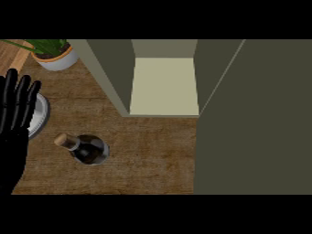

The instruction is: Pick up the wine, place it into the cabinet and close the cabinet

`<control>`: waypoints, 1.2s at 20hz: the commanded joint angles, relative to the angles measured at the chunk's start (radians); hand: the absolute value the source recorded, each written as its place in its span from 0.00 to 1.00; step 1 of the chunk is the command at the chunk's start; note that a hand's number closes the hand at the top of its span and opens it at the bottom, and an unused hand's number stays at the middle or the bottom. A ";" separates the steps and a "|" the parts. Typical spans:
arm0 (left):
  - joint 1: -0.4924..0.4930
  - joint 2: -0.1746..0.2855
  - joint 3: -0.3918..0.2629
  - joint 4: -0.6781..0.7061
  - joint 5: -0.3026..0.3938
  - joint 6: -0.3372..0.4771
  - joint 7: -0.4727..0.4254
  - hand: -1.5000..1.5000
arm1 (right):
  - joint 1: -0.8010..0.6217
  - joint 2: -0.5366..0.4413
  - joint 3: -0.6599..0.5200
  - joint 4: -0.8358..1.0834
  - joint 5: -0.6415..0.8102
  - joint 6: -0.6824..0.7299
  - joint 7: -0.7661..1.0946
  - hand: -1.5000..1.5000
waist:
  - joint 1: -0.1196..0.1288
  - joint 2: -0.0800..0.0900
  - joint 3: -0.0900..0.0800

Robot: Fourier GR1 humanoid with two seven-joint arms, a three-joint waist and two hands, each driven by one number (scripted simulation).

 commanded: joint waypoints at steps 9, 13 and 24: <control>-0.013 0.205 -0.232 0.114 0.562 -0.614 0.060 0.00 | 0.030 0.050 0.127 -0.073 -0.125 0.075 0.070 0.00 | -0.046 -0.031 -0.013; 0.014 0.373 -0.128 0.142 0.828 -0.768 0.080 0.00 | 0.107 0.055 0.154 -0.206 -0.161 0.057 0.170 0.00 | -0.033 -0.037 -0.012; -0.087 0.786 0.048 0.188 1.430 -0.784 0.246 0.00 | 0.156 0.059 0.332 -0.517 -0.009 -0.036 0.426 0.00 | -0.016 -0.038 -0.010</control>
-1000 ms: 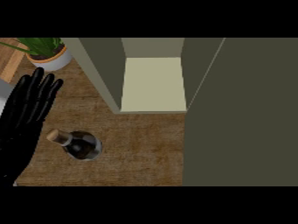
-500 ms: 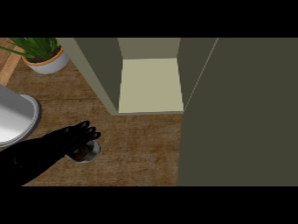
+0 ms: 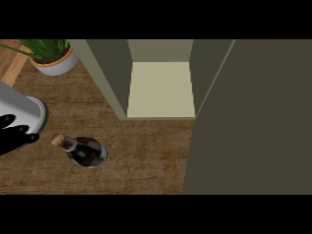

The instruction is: Pick up the wine, place it into the cabinet and close the cabinet

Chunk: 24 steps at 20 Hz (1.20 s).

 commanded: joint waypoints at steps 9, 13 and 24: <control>-0.051 0.113 0.051 0.022 0.179 0.050 0.121 0.00 | -0.102 0.030 0.189 -0.151 0.198 -0.152 0.232 0.00 | 0.000 0.000 -0.001; -0.005 0.068 0.070 0.054 0.123 -0.015 0.137 0.00 | -0.105 0.000 0.156 -0.192 0.151 -0.167 0.265 0.00 | 0.003 -0.001 -0.001; -0.059 -0.090 0.021 0.081 -0.077 0.017 0.154 0.00 | -0.225 -0.049 0.173 -0.192 0.204 -0.244 0.359 0.00 | -0.009 -0.001 -0.001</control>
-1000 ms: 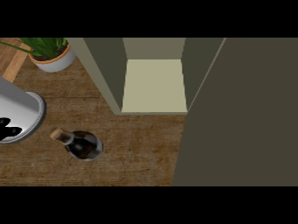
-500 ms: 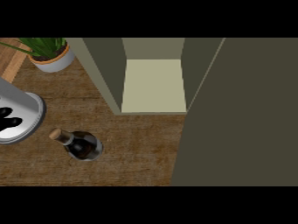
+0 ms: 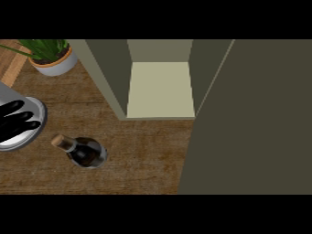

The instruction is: Pick up the wine, place it into the cabinet and close the cabinet

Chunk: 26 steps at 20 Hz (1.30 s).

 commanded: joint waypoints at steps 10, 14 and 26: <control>-0.028 -0.260 -0.016 0.189 -0.344 -0.135 -0.043 0.00 | 0.031 -0.080 0.058 -0.136 0.122 -0.051 0.033 0.00 | -0.006 0.001 0.001; -0.075 -0.291 -0.001 0.262 -0.412 -0.166 -0.057 0.00 | 0.006 -0.101 0.031 -0.185 0.083 -0.075 0.099 0.00 | -0.006 0.002 0.001; -0.096 -0.385 0.123 0.490 -0.735 -0.322 -0.237 0.00 | -0.008 -0.135 0.158 -0.180 0.186 -0.160 0.090 0.00 | -0.013 0.000 -0.001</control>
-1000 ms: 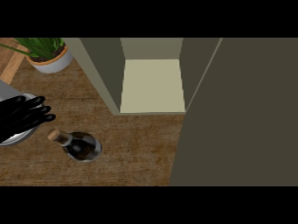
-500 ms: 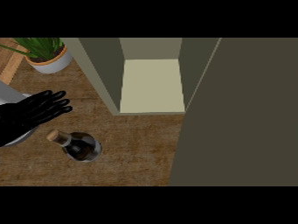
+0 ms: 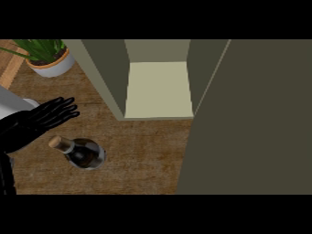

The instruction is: Pick up the wine, place it into the cabinet and close the cabinet

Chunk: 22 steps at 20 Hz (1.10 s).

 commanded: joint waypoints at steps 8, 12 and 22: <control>-0.009 -0.060 0.093 0.179 -0.347 -0.168 -0.236 0.00 | 0.042 -0.090 0.020 -0.178 0.084 -0.016 0.029 0.00 | -0.004 0.003 -0.001; -0.033 -0.091 0.063 0.211 -0.436 -0.130 -0.283 0.00 | 0.059 -0.093 0.067 -0.199 0.128 -0.062 0.058 0.00 | -0.009 -0.001 -0.001; -0.044 -0.076 0.004 0.348 -0.716 -0.056 -0.591 0.00 | 0.043 -0.101 0.080 -0.113 0.090 -0.077 -0.033 0.00 | -0.010 0.004 -0.002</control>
